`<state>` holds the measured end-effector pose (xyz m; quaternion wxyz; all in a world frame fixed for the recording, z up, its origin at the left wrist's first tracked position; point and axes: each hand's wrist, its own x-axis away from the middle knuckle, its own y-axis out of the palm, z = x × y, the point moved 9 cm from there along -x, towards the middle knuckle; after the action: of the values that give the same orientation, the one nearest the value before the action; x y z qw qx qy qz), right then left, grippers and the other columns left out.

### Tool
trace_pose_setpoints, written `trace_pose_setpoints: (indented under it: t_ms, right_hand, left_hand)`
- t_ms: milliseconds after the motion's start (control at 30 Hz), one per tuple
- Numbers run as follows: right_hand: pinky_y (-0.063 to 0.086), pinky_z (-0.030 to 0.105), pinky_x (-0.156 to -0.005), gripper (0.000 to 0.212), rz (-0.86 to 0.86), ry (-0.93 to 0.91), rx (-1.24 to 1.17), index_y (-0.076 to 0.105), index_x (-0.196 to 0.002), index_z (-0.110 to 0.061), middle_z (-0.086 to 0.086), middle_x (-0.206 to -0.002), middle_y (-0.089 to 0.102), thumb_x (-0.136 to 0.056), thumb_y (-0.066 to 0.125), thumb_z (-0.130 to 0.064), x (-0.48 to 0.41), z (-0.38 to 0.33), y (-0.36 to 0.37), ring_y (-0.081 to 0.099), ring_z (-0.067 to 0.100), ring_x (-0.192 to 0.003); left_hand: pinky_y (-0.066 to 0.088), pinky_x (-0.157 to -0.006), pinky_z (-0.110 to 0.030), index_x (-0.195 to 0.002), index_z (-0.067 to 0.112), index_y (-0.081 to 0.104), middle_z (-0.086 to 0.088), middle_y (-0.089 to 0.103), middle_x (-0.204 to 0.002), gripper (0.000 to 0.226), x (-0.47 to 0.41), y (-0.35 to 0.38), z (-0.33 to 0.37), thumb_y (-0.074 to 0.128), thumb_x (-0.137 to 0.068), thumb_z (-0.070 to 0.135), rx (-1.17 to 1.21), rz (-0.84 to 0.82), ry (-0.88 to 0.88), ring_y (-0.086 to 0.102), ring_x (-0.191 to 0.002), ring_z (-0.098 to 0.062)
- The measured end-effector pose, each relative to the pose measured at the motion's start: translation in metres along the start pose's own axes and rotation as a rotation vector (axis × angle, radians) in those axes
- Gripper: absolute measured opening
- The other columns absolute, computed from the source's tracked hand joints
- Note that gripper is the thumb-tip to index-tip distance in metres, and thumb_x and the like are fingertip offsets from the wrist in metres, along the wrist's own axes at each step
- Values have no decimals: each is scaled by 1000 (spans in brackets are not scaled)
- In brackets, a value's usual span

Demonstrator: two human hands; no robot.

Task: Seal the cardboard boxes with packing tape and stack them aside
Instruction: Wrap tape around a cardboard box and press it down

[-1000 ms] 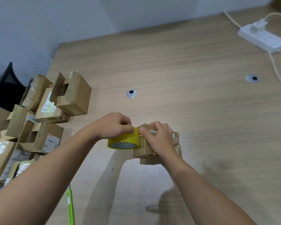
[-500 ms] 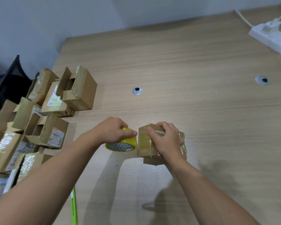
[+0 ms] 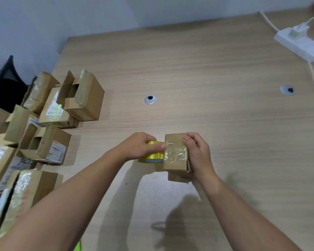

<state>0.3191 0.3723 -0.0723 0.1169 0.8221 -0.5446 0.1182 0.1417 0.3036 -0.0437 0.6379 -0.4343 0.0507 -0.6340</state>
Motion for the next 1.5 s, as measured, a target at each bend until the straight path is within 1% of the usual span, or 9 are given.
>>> trace_pose_setpoints:
  t_ms: [167,300,467,700,867,1000,1167,1400,1500]
  right_hand:
    - [43,41,-76,29,-70,82,-150,69,-82,-30,-6,-74,65,-70,57,-53,7,14,17,59,16,-72]
    - [53,33,-74,30,-82,58,-192,72,-107,-27,6,-102,70,-83,58,-38,4,9,7,67,15,-86]
    - [53,25,-76,29,-27,36,-133,69,-120,-38,8,-125,63,-95,57,-29,0,2,-29,67,8,-93]
    - [50,25,-70,42,-66,53,-1,61,-132,-42,-11,-89,57,-103,51,-13,0,21,-34,56,8,-78]
    - [52,47,-101,33,-53,155,115,66,-120,-46,-14,-112,71,-92,51,-43,7,54,-17,67,10,-104]
    - [47,43,-108,68,-104,211,188,51,-136,-49,-12,-136,59,-74,50,-75,8,51,-11,58,10,-124]
    - [53,46,-102,72,-229,243,88,47,-138,-50,-6,-133,63,-72,65,-70,14,59,-7,66,12,-116]
    - [47,23,-89,37,-117,75,318,54,-137,-30,-4,-118,64,-101,56,-33,6,37,-11,62,14,-110]
    - [44,10,-75,31,-68,84,313,55,-133,-30,-7,-118,63,-102,54,-29,2,35,-24,62,10,-102]
  left_hand:
    - [37,-59,-30,-67,10,63,1,52,-60,45,10,-26,29,56,-78,53,-114,-6,92,46,-56,-9]
    - [40,-66,-32,-81,8,69,-2,58,-71,34,19,-28,33,50,-72,36,41,-104,88,51,-67,-12]
    - [34,-70,-34,-70,11,60,-2,48,-68,47,21,-19,38,62,-74,58,250,-148,164,46,-69,-15]
    - [32,-53,-20,-57,23,54,7,42,-57,33,16,-12,59,66,-74,49,291,-111,211,41,-55,-8]
    - [35,-53,-18,-62,24,59,13,49,-54,27,15,2,55,64,-79,45,145,-124,188,46,-52,-4]
    - [41,-58,-22,-70,23,65,9,56,-60,28,8,6,58,64,-79,49,119,-110,197,52,-57,-5]
    - [41,-58,-22,-74,14,67,6,57,-63,45,6,7,53,69,-73,59,161,-114,196,53,-59,-8]
    - [34,-58,-22,-60,25,60,11,48,-58,43,15,10,30,59,-73,66,218,-150,140,45,-59,-7]
    - [32,-55,-21,-65,23,58,8,51,-58,46,14,-4,11,59,-78,67,-146,-58,112,47,-57,-5]
